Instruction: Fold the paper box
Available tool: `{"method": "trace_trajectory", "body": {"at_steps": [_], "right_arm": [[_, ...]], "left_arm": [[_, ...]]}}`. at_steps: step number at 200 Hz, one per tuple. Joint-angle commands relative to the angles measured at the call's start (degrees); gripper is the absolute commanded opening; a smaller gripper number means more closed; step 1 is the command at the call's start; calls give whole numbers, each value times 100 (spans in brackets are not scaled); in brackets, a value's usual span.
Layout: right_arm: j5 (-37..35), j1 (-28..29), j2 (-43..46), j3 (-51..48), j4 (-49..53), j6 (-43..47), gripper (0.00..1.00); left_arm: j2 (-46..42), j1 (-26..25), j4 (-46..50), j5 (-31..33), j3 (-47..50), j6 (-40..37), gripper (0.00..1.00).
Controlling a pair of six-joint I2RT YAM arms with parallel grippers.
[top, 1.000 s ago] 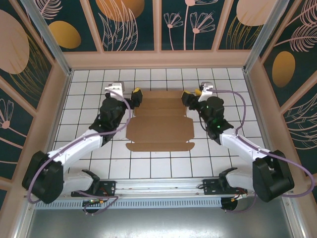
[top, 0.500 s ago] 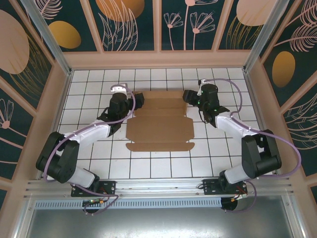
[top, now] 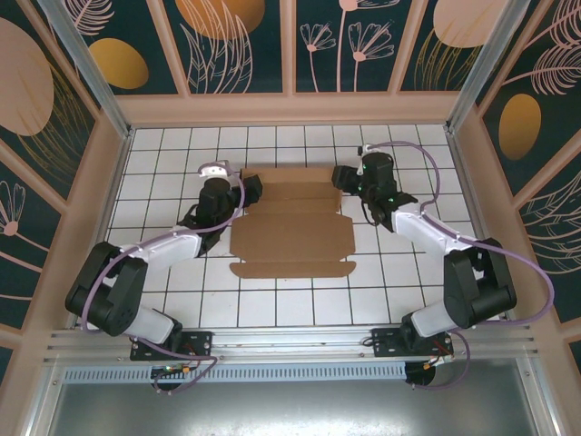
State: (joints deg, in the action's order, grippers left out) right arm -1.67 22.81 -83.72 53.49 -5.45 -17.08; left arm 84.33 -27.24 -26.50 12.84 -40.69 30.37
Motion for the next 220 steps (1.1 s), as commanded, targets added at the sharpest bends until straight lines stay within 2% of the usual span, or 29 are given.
{"method": "trace_trajectory", "body": {"at_steps": [1,11,37,63,93,144,220], "right_arm": [[25,206,107,715,699,440,63],[249,287,-30,1017,979,587,60],[922,389,-404,1585,1550,726,37],[1356,391,-788,1907,1918,819,22],[1379,391,-1085,2056,2038,799,19],[1286,309,-1528,2245,2044,698,21],[1293,-465,-3123,3468,2256,447,22]], "left_arm": [[-364,62,587,130,-453,-443,99],[-498,58,786,150,-641,-555,99],[-845,68,1321,216,-1014,-738,99],[-1209,60,1674,78,-1107,-703,99],[-1501,60,1969,-124,-1105,-590,99],[-1943,58,2316,-176,-1143,-540,99],[-2366,61,2650,-16,-1866,-687,99]]}}
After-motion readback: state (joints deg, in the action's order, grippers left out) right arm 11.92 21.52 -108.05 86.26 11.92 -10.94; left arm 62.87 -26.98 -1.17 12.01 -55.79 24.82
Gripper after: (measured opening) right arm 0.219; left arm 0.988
